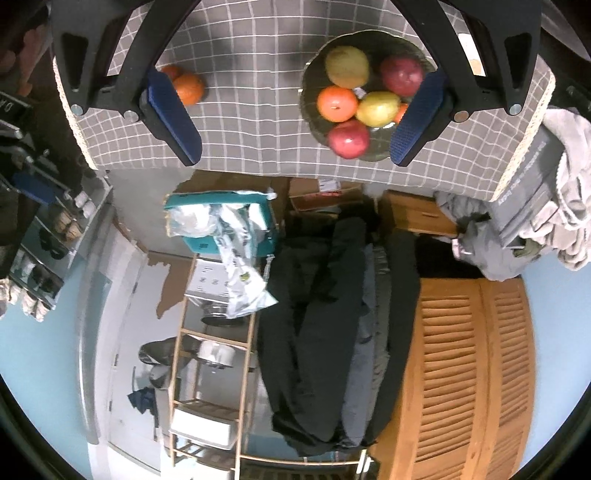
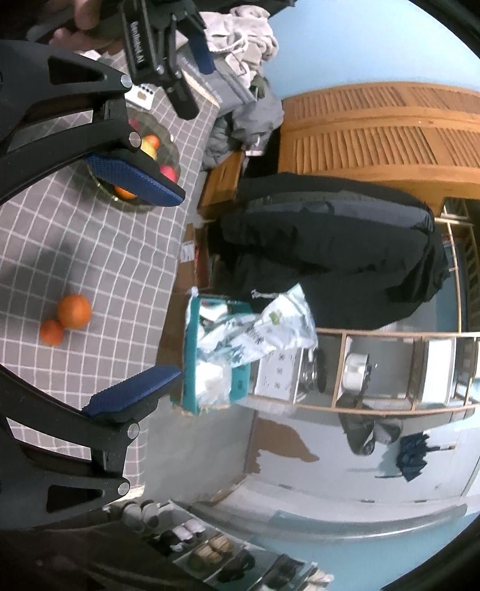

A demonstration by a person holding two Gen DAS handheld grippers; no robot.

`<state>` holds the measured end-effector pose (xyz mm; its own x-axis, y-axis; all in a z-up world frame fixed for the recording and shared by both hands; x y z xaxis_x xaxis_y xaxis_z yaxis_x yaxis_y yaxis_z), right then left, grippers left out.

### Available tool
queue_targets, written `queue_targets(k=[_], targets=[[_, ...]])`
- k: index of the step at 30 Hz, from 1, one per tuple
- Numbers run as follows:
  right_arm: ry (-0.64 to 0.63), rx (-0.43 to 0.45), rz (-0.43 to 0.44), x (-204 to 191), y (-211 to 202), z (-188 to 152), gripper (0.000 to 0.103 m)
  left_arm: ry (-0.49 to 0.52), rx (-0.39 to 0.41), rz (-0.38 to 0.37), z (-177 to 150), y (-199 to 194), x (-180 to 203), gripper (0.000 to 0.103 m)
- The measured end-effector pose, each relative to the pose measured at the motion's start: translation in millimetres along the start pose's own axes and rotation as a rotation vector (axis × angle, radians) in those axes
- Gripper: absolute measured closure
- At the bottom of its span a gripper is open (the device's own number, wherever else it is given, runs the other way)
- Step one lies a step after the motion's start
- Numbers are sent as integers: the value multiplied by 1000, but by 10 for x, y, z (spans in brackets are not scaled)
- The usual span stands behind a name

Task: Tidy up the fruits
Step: 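Lift both tools from the plate and move toward the two oranges, then lower both tools around the two oranges on the table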

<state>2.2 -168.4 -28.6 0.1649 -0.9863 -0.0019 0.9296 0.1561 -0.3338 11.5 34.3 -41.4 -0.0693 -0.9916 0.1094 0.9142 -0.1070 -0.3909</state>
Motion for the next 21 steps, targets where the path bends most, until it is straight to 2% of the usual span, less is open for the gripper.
queue_targets(k=[10,21], targets=[[47,-62,-54,358,71,-268,16,65,-73,-55,-161,201,395,1],[80,-195,-41,584,324,-731,16,126,-195,-64,-555,545,656,1]])
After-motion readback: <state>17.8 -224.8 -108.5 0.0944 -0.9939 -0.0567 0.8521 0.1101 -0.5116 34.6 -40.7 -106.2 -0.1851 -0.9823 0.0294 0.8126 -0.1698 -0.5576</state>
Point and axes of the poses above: each gripper's, at about its wrist camera, not at the fingertips, and y roughly the way its jaws point, x to its right, z to its top, the point moved 1 cm from there along y, roughly the way its jaws point, and after that the axes turned 12 degrees about x, right-handed, at the moved point
